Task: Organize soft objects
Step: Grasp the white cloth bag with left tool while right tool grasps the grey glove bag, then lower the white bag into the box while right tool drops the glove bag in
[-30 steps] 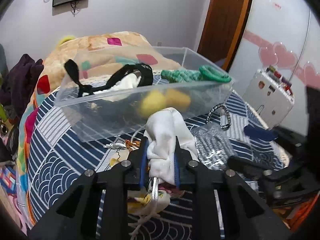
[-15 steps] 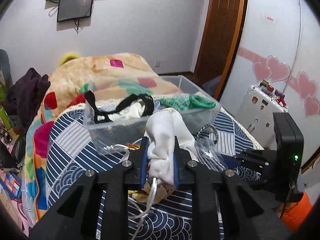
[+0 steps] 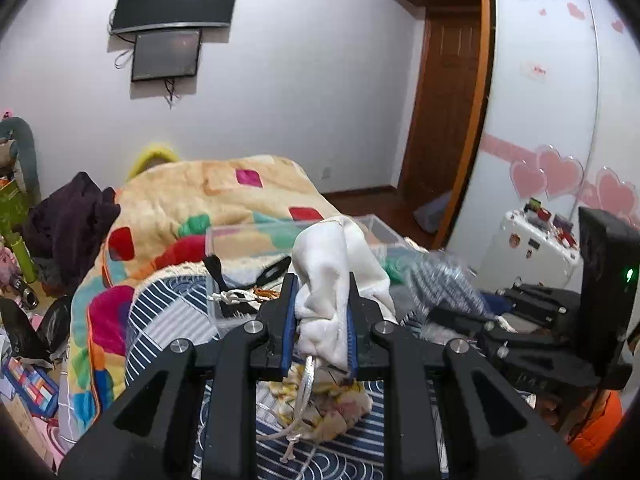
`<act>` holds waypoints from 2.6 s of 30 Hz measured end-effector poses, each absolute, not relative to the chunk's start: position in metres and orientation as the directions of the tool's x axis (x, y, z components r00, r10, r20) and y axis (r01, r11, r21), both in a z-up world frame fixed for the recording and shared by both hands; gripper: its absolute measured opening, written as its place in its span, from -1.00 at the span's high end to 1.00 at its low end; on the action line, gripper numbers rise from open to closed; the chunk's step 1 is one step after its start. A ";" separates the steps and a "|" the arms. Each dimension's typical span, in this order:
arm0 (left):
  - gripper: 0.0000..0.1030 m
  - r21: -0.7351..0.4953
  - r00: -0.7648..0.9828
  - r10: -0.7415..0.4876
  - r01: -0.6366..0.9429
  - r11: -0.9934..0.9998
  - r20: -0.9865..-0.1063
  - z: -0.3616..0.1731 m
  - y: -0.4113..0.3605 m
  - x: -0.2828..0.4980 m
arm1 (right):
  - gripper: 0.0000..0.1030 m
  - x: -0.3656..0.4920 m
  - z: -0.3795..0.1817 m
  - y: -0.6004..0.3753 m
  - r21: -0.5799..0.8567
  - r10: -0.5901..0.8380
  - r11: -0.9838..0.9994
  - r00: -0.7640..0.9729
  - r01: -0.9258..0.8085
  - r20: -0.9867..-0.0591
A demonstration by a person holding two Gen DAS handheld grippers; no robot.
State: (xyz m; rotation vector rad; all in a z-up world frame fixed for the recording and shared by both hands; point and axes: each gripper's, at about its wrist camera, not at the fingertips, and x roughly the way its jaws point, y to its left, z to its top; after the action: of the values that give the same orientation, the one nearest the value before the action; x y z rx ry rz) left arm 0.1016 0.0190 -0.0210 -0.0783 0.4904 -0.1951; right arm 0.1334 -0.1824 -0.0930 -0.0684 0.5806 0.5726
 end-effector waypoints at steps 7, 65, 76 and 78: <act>0.61 -0.088 0.898 -0.151 0.125 0.988 -0.414 -0.012 0.022 0.113 | 0.48 0.154 -0.065 -0.174 0.093 0.498 0.850 0.734 -0.519 -0.461; -0.61 -0.089 0.860 -0.097 0.061 0.994 -0.501 -0.047 0.037 0.148 | -0.43 0.188 -0.060 -0.159 0.042 0.461 0.857 0.726 -0.514 -0.510; -0.80 -0.089 0.787 -0.118 0.080 0.993 -0.606 -0.089 0.024 0.122 | -0.61 0.176 -0.094 -0.196 0.009 0.375 0.891 0.724 -0.454 -0.579; -0.80 -0.095 0.758 -0.125 0.083 0.992 -0.640 -0.100 0.021 0.124 | -0.61 0.177 -0.109 -0.201 0.036 0.379 0.890 0.693 -0.454 -0.613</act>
State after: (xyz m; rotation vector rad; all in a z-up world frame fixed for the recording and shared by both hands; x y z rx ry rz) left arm 0.1238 0.0212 -0.1001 -0.0620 0.7011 -0.1133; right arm 0.1769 -0.2010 -0.1087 -0.1220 0.6562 0.4664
